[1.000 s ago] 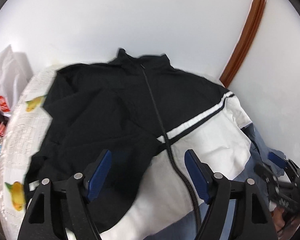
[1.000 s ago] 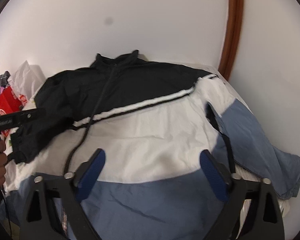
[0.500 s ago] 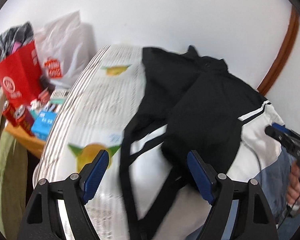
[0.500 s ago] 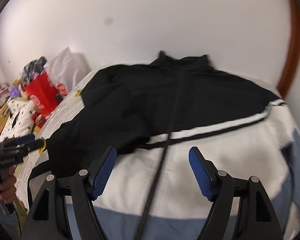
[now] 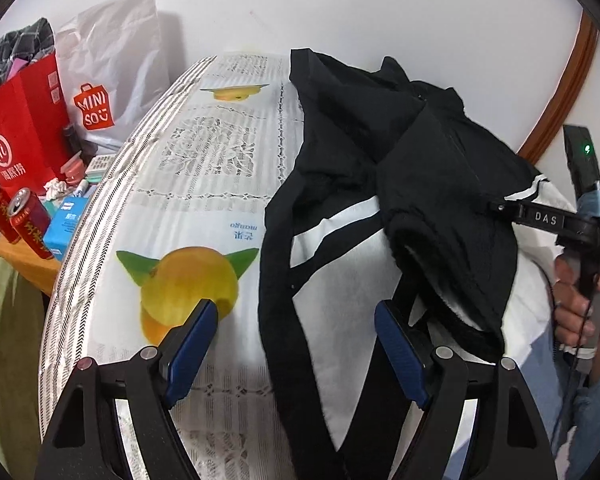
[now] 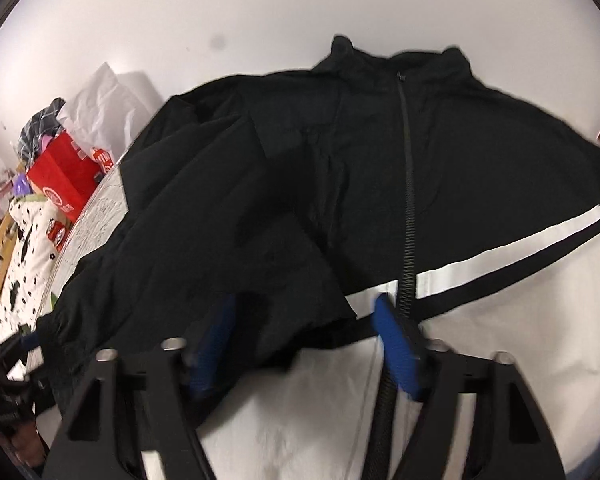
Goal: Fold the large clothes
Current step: 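Fold the black sleeve across the jacket body with the left tool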
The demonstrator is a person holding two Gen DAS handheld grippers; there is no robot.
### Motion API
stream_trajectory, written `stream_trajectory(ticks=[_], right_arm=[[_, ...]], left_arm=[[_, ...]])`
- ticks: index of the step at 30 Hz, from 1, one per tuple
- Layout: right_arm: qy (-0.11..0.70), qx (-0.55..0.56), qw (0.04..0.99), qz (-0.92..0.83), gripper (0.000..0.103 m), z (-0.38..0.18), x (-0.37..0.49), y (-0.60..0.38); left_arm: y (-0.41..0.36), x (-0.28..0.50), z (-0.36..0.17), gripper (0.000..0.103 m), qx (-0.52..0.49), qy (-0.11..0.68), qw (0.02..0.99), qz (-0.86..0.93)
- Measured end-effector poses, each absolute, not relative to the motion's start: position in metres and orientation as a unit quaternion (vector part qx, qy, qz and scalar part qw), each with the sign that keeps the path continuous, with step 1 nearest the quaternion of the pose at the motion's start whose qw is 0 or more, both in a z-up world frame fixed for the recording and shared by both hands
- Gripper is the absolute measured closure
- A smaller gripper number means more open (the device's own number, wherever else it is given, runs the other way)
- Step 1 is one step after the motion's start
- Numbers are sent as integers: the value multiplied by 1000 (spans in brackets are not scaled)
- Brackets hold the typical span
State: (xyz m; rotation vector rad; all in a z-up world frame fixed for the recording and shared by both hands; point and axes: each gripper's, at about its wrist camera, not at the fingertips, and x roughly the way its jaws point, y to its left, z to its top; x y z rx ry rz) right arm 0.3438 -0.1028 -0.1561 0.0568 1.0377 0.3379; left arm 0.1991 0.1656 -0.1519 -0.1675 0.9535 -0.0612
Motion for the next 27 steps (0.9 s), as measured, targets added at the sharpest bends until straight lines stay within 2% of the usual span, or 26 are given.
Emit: stream_trajectory(ticks=[1,3,11,17,20,22,24,26,27], right_arm=[[493,25,855,161,80,-156,344,-102],[477,17,863,166,99,-150,343,-102],[372,87,919,96,99,-105,331,-164],[404,62,912,21,98,-116,336,-192],[428,40,903,22,90,-122,326,-192],[428,15,903,28,79,-120,313,-186],[417,-10,908,41,51,-114,299,-177],[405,-17,912,67,34,-112,287,-160],[400,-20,912,85,33,-110,282,-153]], left_arm=[[164,200,-153,24,-73,457,886,-24],[160,201,-154,24,-64,457,887,-16],[148,203,-158,23,-24,459,888,30],[149,203,-157,22,-28,462,886,39],[151,203,-155,22,-38,466,883,39],[155,200,-153,22,-50,469,881,37],[159,197,-151,22,-56,470,880,36],[159,196,-151,22,-56,470,880,38],[160,196,-151,22,-55,470,880,38]])
